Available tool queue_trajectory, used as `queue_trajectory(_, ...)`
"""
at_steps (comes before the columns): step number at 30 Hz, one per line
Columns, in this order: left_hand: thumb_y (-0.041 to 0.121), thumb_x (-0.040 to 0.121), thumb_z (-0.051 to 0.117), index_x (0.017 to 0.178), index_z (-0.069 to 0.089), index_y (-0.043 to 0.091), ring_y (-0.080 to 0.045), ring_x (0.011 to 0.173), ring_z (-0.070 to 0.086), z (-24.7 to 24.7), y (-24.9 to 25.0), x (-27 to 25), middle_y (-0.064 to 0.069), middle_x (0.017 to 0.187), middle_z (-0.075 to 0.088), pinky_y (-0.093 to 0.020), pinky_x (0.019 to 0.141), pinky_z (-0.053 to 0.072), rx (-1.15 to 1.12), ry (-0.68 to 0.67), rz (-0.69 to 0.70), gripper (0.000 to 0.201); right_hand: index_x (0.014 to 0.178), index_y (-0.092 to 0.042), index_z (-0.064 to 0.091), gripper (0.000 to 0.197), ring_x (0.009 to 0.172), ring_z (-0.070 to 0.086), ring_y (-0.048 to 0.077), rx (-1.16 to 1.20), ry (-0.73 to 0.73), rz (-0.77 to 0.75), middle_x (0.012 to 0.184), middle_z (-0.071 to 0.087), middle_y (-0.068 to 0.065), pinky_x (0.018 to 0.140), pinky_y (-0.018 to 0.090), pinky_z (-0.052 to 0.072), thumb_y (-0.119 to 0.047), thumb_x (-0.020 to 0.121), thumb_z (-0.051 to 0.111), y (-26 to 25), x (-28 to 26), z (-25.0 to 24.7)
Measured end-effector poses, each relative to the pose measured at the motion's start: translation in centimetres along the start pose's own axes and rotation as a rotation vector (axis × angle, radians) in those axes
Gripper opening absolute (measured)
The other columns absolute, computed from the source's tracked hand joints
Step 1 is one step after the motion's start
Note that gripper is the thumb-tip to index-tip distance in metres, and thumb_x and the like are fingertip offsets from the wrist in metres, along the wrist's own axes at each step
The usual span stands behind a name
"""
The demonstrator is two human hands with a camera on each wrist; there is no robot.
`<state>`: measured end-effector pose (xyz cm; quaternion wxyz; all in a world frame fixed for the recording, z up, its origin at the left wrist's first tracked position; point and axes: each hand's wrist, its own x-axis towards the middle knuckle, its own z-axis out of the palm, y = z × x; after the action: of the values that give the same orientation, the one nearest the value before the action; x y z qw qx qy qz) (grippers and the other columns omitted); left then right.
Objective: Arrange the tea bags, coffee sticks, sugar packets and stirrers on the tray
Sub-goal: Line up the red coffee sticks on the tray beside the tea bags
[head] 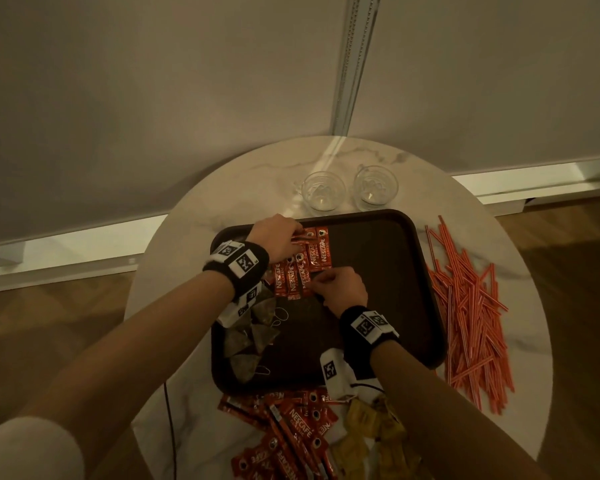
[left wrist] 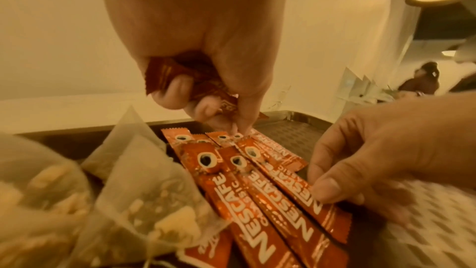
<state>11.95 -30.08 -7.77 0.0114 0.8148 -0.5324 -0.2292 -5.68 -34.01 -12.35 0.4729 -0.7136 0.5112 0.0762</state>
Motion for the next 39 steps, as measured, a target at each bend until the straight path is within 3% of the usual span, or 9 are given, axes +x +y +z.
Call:
queue_trajectory(10,0.032,0.098,0.059,0.108,0.066,0.017,-0.002,0.085,0.064,0.4,-0.9,-6.1,0.007,0.097,0.068,-0.013,0.066,0.047,-0.722,0.225,-0.202,0.02,0.081,-0.034,0.072,0.006,0.081,0.067,0.011,0.065,0.027,-0.024,0.088,0.071,-0.011,0.079,0.042,0.06,-0.038,0.084,0.075,0.5,-0.1,0.2)
queue_trajectory(14,0.03,0.1,0.054,0.094,0.063,0.016,0.002,0.059,0.061,1.6,0.3,-10.2,0.004,0.083,0.067,-0.012,0.055,0.048,-1.022,0.247,-0.304,0.018,0.086,-0.033,0.072,0.006,0.086,0.066,0.011,0.055,0.026,-0.048,0.092,0.07,-0.011,0.082,0.042,0.059,-0.039,0.085,0.073,0.6,-0.1,0.3)
queue_trajectory(16,0.03,0.1,0.053,0.091,0.063,0.009,0.0,0.049,0.054,2.6,0.8,-12.1,0.001,0.075,0.065,-0.012,0.05,0.046,-1.098,0.235,-0.352,0.025,0.087,-0.031,0.071,0.009,0.085,0.066,0.011,0.059,0.029,-0.054,0.09,0.068,-0.011,0.082,0.041,0.058,-0.04,0.085,0.073,0.7,-0.3,0.2)
queue_trajectory(23,0.031,0.103,0.044,0.106,0.065,0.003,-0.02,0.059,0.064,4.5,3.6,-18.6,-0.012,0.083,0.07,-0.024,0.05,0.048,-1.414,0.124,-0.428,0.035,0.097,-0.019,0.069,0.018,0.081,0.063,0.01,0.206,-0.015,-0.105,0.093,0.068,0.0,0.077,0.027,0.054,-0.036,0.094,0.064,0.7,-3.9,-0.7)
queue_trajectory(26,0.035,0.103,0.045,0.105,0.065,0.004,-0.024,0.061,0.066,5.1,5.4,-20.9,-0.013,0.082,0.072,-0.023,0.048,0.048,-1.502,0.072,-0.462,0.037,0.092,-0.011,0.071,0.028,0.071,0.06,0.009,0.382,-0.1,-0.132,0.085,0.068,0.004,0.071,0.023,0.05,-0.035,0.098,0.057,0.6,-8.2,-1.1)
queue_trajectory(29,0.037,0.098,0.049,0.104,0.067,0.003,-0.024,0.062,0.066,5.6,7.0,-22.7,-0.016,0.083,0.073,-0.027,0.061,0.056,-1.602,0.037,-0.44,0.04,0.092,0.0,0.073,0.036,0.071,0.061,0.013,0.555,-0.236,-0.133,0.08,0.067,0.007,0.069,0.02,0.05,-0.033,0.097,0.058,0.8,-12.5,-1.5)
queue_trajectory(33,0.035,0.1,0.048,0.105,0.069,0.003,-0.023,0.064,0.068,5.9,8.6,-24.8,-0.02,0.089,0.074,-0.016,0.051,0.049,-1.576,-0.006,-0.345,0.039,0.094,0.002,0.072,0.031,0.073,0.066,0.016,0.665,-0.388,-0.177,0.08,0.069,0.007,0.073,0.025,0.055,-0.027,0.095,0.061,1.0,-16.8,-2.3)
queue_trajectory(36,0.043,0.098,0.049,0.103,0.072,0.007,-0.027,0.075,0.07,6.1,9.3,-26.0,-0.016,0.092,0.075,-0.027,0.069,0.056,-1.514,-0.046,-0.255,0.043,0.089,0.001,0.071,0.023,0.07,0.062,0.02,0.696,-0.364,-0.209,0.075,0.067,0.01,0.071,0.029,0.053,-0.021,0.091,0.065,1.2,-18.5,-2.7)
queue_trajectory(39,0.038,0.099,0.05,0.102,0.073,0.007,-0.022,0.072,0.071,5.7,10.1,-27.2,-0.015,0.092,0.075,-0.03,0.073,0.057,-1.464,-0.057,-0.19,0.038,0.085,0.002,0.07,0.021,0.064,0.059,0.02,0.683,-0.32,-0.213,0.072,0.065,0.011,0.063,0.026,0.053,-0.018,0.09,0.067,1.2,-19.5,-2.9)
